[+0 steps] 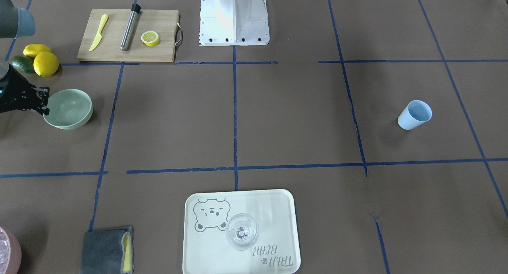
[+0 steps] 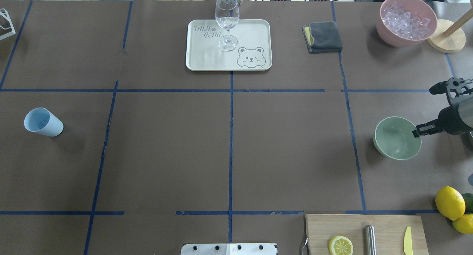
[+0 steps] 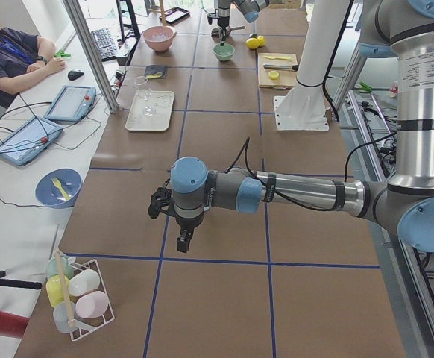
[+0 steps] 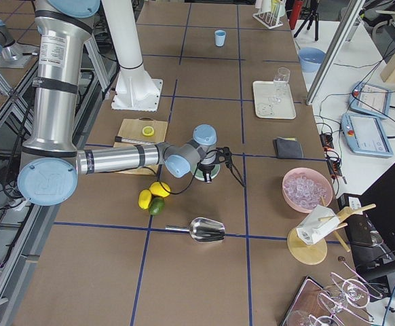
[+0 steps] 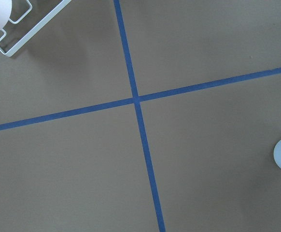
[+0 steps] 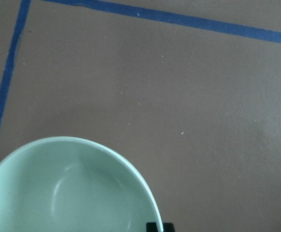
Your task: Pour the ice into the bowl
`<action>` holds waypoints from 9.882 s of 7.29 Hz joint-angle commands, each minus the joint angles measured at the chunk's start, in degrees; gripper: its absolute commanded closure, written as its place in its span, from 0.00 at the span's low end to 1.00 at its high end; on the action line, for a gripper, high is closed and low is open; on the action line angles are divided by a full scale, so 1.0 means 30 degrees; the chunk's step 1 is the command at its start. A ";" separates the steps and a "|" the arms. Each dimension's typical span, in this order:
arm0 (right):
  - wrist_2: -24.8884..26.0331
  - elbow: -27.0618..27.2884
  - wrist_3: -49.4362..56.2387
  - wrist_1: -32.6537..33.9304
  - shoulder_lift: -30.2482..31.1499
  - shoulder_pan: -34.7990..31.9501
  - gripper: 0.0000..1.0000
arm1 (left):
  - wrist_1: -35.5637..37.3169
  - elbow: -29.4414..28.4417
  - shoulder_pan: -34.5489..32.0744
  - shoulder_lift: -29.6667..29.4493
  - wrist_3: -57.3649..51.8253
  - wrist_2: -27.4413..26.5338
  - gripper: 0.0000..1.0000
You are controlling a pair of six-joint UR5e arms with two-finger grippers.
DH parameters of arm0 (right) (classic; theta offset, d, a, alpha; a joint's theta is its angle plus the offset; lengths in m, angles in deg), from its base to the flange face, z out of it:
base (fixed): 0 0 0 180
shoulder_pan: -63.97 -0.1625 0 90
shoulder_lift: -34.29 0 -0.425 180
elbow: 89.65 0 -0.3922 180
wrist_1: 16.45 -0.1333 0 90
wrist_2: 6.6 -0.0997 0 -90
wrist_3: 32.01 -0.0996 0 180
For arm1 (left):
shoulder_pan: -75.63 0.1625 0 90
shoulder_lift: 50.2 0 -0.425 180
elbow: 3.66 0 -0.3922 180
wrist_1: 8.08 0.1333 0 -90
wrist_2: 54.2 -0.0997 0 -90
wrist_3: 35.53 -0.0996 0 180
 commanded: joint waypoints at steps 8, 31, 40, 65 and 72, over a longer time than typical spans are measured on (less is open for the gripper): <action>0.0679 0.0847 -0.7063 0.7583 -1.0303 0.3756 1.00 | 0.0000 -0.0026 0.0018 -0.0025 0.0000 0.0028 0.00; -0.0860 -0.0010 0.0789 1.4891 -1.2618 -0.2634 0.00 | 0.0000 0.0003 0.0194 -0.0696 -0.0088 -0.0118 0.00; -0.1893 -0.0244 1.0973 1.4722 -0.3791 -0.9448 0.00 | -1.7869 -0.1108 0.5570 -0.0410 1.2327 -0.3056 0.00; -0.1717 -0.0361 1.0973 1.4693 -0.3468 -0.9448 0.00 | -2.5899 -0.7055 2.3983 0.1236 2.4961 -3.3165 0.00; -0.1688 -0.0391 1.0973 1.4693 -0.3527 -0.9448 0.00 | -2.5928 -0.8170 2.4013 0.0267 2.4903 -3.3224 0.08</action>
